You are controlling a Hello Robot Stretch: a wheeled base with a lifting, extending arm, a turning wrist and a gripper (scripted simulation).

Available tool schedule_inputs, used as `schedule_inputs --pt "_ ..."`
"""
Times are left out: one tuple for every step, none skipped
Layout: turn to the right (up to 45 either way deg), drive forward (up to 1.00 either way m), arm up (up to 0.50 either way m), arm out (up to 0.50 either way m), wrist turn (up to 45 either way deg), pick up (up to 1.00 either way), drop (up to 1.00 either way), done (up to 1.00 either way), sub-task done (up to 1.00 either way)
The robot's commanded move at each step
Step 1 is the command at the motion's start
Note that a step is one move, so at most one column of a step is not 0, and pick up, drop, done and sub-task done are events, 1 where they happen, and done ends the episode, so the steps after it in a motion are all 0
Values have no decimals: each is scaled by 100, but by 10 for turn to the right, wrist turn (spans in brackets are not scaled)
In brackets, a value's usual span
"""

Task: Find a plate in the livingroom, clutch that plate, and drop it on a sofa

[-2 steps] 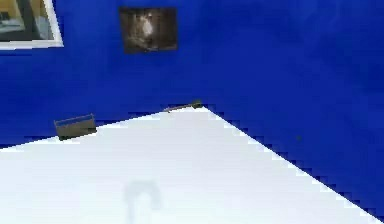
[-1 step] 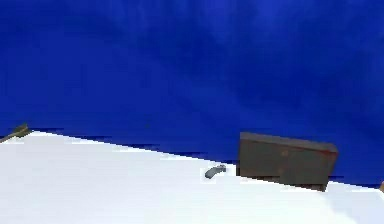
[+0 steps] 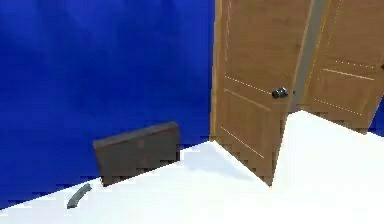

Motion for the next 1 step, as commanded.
schedule_inputs --pt "450 0 0 0 0 0 0 0 0"
